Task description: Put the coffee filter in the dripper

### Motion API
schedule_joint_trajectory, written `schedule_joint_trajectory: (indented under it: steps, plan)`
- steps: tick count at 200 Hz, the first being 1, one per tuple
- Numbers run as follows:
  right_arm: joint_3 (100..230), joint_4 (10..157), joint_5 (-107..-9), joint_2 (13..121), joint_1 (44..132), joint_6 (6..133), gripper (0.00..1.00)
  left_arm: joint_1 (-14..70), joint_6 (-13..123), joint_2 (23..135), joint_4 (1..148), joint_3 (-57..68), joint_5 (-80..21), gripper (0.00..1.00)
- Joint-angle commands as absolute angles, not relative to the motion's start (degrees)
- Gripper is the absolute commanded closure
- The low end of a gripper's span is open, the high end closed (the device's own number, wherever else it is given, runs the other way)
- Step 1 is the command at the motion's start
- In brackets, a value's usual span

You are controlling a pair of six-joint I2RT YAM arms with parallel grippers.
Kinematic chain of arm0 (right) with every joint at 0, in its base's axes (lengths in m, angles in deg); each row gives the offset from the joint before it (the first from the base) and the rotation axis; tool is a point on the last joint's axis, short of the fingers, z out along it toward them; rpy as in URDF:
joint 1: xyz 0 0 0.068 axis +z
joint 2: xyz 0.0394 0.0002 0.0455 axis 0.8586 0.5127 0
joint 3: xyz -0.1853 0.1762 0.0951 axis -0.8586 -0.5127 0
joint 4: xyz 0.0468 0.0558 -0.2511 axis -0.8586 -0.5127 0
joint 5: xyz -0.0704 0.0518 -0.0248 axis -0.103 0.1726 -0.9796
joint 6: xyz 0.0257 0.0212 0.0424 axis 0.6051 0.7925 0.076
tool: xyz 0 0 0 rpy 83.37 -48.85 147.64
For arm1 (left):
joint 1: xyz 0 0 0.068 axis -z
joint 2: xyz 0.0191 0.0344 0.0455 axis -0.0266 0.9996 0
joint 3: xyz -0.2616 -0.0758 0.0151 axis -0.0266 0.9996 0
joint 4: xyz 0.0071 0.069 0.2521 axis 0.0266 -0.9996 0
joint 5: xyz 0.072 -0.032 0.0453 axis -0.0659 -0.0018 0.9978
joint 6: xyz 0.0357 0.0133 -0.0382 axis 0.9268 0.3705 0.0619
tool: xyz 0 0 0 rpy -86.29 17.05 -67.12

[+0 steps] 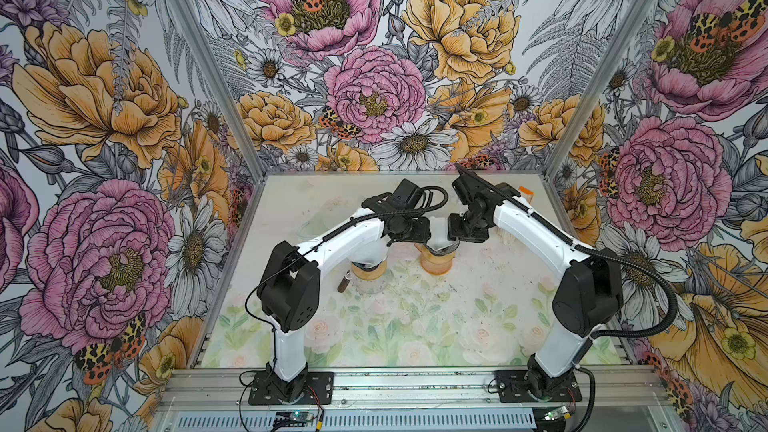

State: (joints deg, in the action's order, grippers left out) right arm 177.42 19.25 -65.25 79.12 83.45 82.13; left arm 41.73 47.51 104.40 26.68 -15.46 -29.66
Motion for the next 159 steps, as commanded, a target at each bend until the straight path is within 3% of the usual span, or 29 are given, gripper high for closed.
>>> schedule_joint_trajectory:
  steps: [1,109,159]
  plan:
    - [176.86,19.47,-66.61,79.6,83.09,81.9,0.45,41.33,46.22,101.96,26.24,-14.75,-28.07,0.49]
    - [181.64,19.65,-61.73,76.02,83.16,80.72,0.44,41.07,44.14,98.16,26.05,-19.16,-28.49,0.41]
    - [182.68,19.83,-64.6,72.99,83.17,80.22,0.41,41.07,44.01,94.75,26.08,-20.42,-27.14,0.3]
